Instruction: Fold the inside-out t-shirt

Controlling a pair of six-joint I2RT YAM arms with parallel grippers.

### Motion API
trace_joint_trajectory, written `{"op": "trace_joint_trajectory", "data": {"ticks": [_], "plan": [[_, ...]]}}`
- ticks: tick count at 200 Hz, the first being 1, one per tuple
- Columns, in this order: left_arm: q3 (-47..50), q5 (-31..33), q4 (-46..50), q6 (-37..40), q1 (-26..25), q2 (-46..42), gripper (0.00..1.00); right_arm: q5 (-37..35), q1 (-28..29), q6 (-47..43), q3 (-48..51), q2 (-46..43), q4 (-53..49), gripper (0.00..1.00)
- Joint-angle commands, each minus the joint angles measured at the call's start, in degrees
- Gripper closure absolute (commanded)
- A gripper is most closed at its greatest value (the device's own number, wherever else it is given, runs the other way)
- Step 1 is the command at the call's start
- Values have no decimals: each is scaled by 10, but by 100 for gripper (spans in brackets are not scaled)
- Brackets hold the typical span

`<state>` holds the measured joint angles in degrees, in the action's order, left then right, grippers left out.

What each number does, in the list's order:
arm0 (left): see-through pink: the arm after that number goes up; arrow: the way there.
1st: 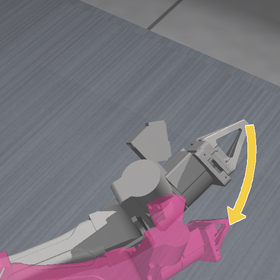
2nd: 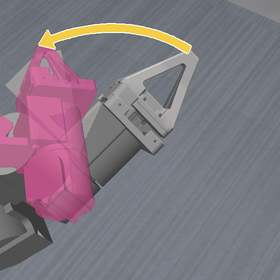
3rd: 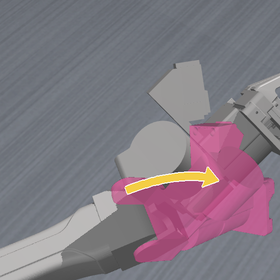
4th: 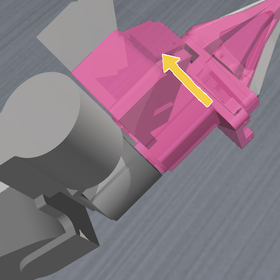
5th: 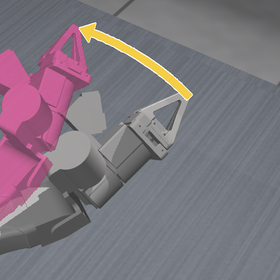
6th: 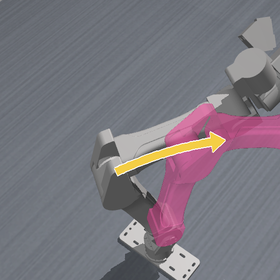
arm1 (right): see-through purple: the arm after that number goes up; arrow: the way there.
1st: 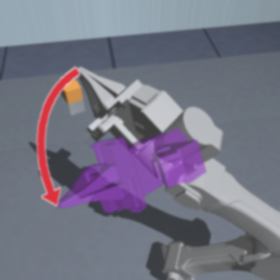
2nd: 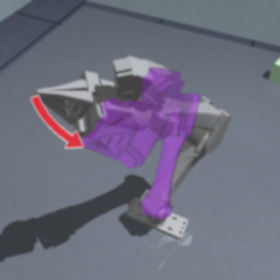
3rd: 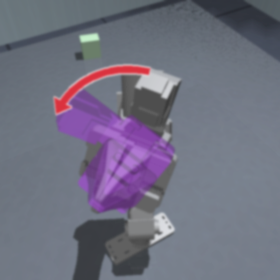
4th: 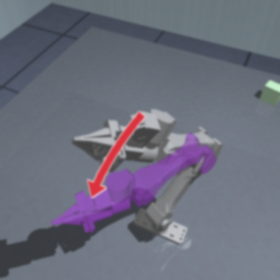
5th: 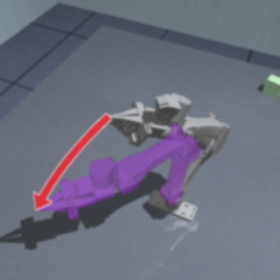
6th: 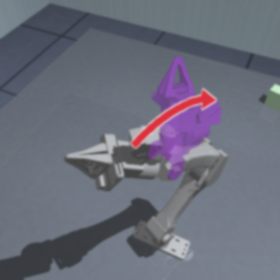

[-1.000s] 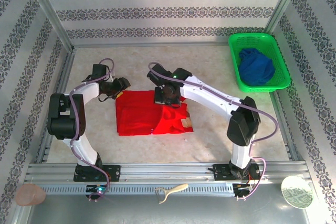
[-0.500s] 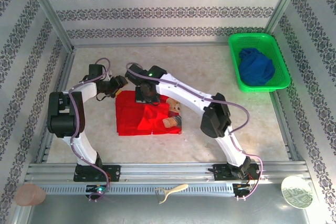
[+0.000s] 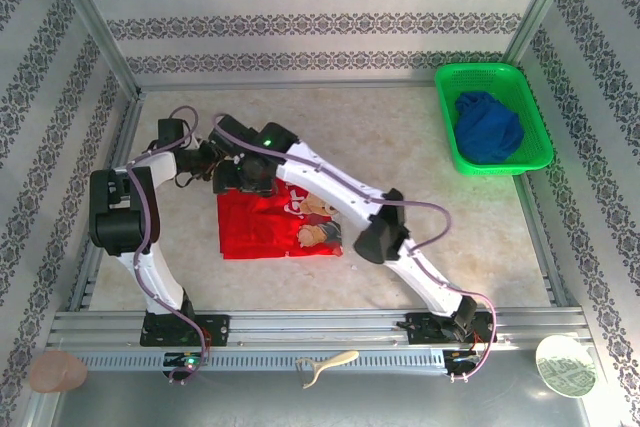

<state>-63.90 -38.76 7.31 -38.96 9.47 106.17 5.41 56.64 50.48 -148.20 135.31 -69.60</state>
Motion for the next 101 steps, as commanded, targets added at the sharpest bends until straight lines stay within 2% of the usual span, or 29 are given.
{"op": "trace_joint_trajectory", "data": {"ticks": [1, 27, 44, 60, 83, 101], "plan": [[-22, -2, 56, 30, 5, -40, 38, -40, -50, -49, 169, -164, 46, 29], [3, 3, 90, 30, -7, -113, 38, 9, -147, -32, 466, -307, 201, 29], [13, 22, 135, 52, -44, -166, 37, 71, -207, -22, 606, -360, 304, 30], [14, 49, 183, 88, -98, -199, 37, 109, -236, -31, 667, -377, 338, 31], [22, 95, 222, 132, -201, -234, 36, 113, -257, -38, 721, -389, 344, 31], [25, 184, 252, 173, -285, -256, 36, 125, -278, -23, 767, -398, 373, 31]]}}
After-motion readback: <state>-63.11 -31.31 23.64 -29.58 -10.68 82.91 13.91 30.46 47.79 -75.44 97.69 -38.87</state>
